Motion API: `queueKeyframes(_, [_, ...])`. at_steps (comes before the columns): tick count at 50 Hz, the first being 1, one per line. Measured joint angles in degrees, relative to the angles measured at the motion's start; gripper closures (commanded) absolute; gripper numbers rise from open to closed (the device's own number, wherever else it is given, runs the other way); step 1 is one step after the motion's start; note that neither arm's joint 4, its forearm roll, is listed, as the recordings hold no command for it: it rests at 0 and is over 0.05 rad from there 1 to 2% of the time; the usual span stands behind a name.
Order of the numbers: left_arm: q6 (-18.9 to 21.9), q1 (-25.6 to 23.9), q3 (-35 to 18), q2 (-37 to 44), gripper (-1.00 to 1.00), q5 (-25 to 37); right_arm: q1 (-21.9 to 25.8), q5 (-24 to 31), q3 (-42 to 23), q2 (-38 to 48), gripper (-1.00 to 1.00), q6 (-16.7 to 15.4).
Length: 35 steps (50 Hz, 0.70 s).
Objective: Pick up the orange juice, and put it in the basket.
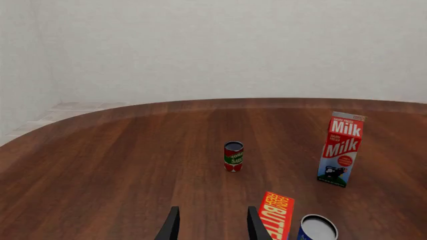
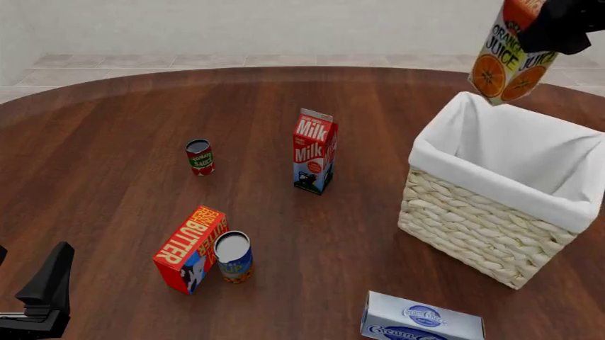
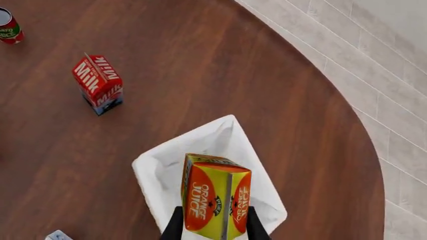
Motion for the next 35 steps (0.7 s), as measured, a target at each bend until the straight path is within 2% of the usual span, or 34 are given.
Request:
queueKeyframes(13, [0.00, 0.00, 0.00, 0.00, -1.00, 0.00, -2.87, -0.37, 4.66, -2.04, 1.00, 0.16])
queueKeyframes(35, [0.00, 0.00, 0.00, 0.00, -1.00, 0.00, -7.17, -5.15, 14.40, -4.01, 1.00, 0.27])
